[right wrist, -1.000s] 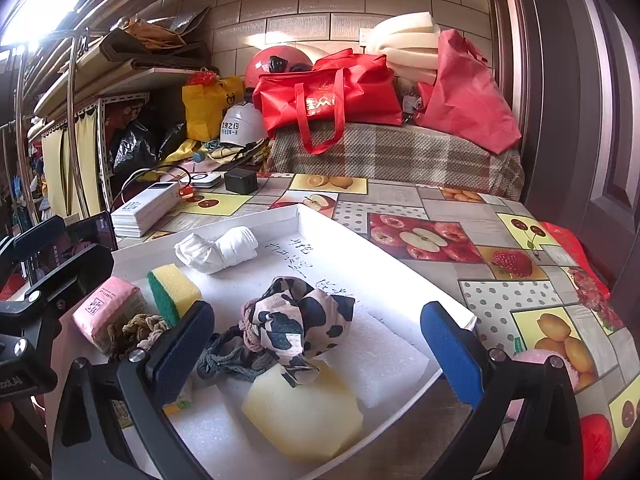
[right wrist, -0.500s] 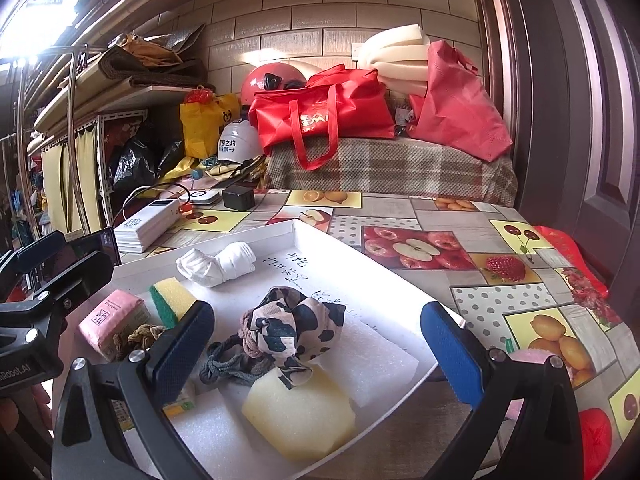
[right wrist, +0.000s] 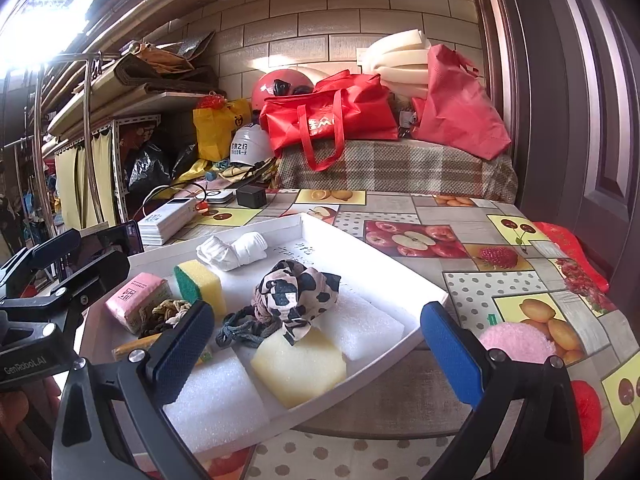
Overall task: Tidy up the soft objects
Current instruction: 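Move both grippers from the tray toward the pink ball and red cushion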
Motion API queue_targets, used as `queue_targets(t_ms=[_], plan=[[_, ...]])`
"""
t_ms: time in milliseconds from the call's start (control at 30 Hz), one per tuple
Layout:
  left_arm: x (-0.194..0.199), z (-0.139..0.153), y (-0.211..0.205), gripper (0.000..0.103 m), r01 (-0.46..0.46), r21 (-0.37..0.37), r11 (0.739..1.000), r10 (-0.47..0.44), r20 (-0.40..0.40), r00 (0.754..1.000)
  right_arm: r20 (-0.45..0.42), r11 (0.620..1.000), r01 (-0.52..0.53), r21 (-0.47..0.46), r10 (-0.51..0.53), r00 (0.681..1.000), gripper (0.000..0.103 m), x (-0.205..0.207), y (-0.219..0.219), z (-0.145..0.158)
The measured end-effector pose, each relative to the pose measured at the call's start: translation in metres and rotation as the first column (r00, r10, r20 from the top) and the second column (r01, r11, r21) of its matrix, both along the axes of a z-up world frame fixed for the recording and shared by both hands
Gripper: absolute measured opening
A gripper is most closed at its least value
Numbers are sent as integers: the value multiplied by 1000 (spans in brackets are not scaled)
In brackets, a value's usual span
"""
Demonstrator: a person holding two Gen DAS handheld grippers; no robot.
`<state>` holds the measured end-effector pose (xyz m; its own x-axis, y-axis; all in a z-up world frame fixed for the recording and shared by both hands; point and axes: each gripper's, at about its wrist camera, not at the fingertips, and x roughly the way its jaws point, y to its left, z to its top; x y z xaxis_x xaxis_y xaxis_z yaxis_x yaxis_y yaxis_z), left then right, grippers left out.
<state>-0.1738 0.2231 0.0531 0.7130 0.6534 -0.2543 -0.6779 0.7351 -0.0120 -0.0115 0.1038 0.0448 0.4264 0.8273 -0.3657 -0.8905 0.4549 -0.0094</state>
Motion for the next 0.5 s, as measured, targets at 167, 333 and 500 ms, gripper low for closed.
queue_targets(t_ms=[167,333,500], plan=[[7,0,-24,103,74,-3,997,-74,-12,997,-28,1000,18,5,-17,999,103,4,-26,-1],[15,1,-47,103,119,14,993,-119,-33,992,-9,997,55,46,-55,998,103,6,-64,2],[17,4,-62,103,194,0,981,-194,7,981,154,966,229,120,-246,957,103,8,-111,13]])
